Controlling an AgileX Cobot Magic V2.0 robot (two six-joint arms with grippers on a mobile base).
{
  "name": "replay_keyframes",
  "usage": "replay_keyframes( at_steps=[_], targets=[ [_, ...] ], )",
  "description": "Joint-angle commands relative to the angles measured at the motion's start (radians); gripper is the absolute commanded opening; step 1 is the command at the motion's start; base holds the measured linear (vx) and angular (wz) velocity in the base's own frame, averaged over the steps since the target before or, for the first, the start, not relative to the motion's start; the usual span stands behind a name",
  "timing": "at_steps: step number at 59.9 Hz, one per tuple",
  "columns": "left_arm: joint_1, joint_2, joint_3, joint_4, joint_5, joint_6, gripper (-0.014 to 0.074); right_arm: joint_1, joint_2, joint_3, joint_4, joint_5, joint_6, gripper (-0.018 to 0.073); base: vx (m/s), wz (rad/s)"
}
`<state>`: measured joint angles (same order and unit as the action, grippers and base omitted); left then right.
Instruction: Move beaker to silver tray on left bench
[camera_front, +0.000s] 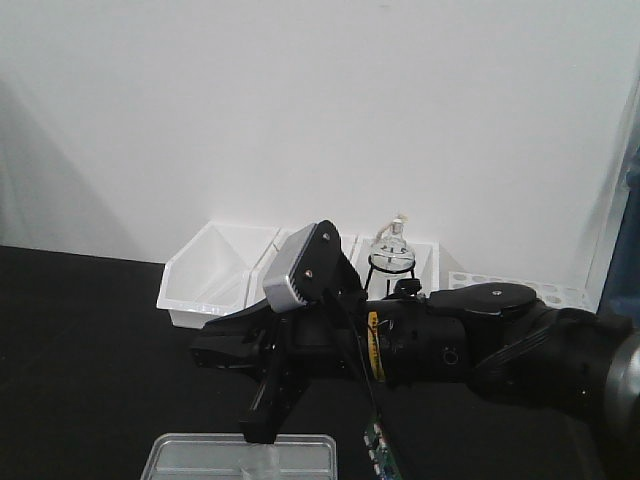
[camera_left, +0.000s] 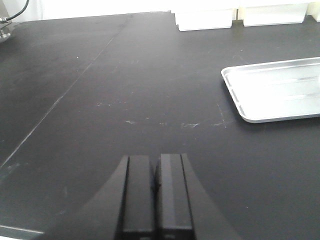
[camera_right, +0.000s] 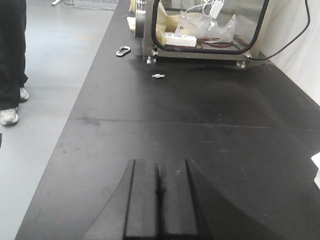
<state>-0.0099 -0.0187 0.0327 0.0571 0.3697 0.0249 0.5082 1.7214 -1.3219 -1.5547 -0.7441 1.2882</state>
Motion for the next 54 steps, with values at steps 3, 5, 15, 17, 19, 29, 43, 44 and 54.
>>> replay_keyframes(
  at_steps=[3, 5, 15, 17, 19, 29, 43, 44, 54],
  targets=[
    [-0.005, -0.007, 0.020, -0.003, -0.075, -0.002, 0.0001, -0.003, -0.053, -0.026, 0.044, -0.018, 0.005, 0.0048, 0.00, 0.00],
    [-0.005, -0.007, 0.020, -0.003, -0.075, -0.002, 0.0001, -0.003, -0.053, -0.026, 0.044, -0.018, 0.005, 0.0047, 0.00, 0.00],
    [-0.005, -0.007, 0.020, -0.003, -0.075, -0.002, 0.0001, -0.003, -0.035, -0.026, 0.044, -0.028, 0.005, 0.0048, 0.00, 0.00],
    [-0.005, -0.007, 0.020, -0.003, -0.075, -0.002, 0.0001, -0.003, -0.030, -0.026, 0.048, -0.028, 0.005, 0.0048, 0.00, 0.00],
    [-0.005, -0.007, 0.020, -0.003, -0.075, -0.002, 0.0001, -0.004, -0.030, -0.026, 0.052, -0.021, 0.005, 0.0048, 0.00, 0.00],
    [-0.005, -0.007, 0.020, -0.003, -0.075, -0.002, 0.0001, 0.003, -0.050, -0.026, 0.136, 0.012, 0.003, 0.0048, 0.00, 0.00],
    [-0.005, -0.007, 0.020, -0.003, -0.075, -0.002, 0.0001, 0.023, -0.201, -0.026, 0.523, 0.323, -0.061, 0.0018, 0.00, 0.00],
    [-0.005, -0.007, 0.020, -0.003, -0.075, -0.002, 0.0001, 0.027, -0.219, -0.023, 0.558, 0.359, -0.075, 0.0011, 0.00, 0.00],
    [-0.005, -0.007, 0.020, -0.003, -0.075, -0.002, 0.0001, 0.058, -0.400, 0.110, 0.925, 0.662, -0.499, -0.0017, 0.00, 0.00]
  ],
)
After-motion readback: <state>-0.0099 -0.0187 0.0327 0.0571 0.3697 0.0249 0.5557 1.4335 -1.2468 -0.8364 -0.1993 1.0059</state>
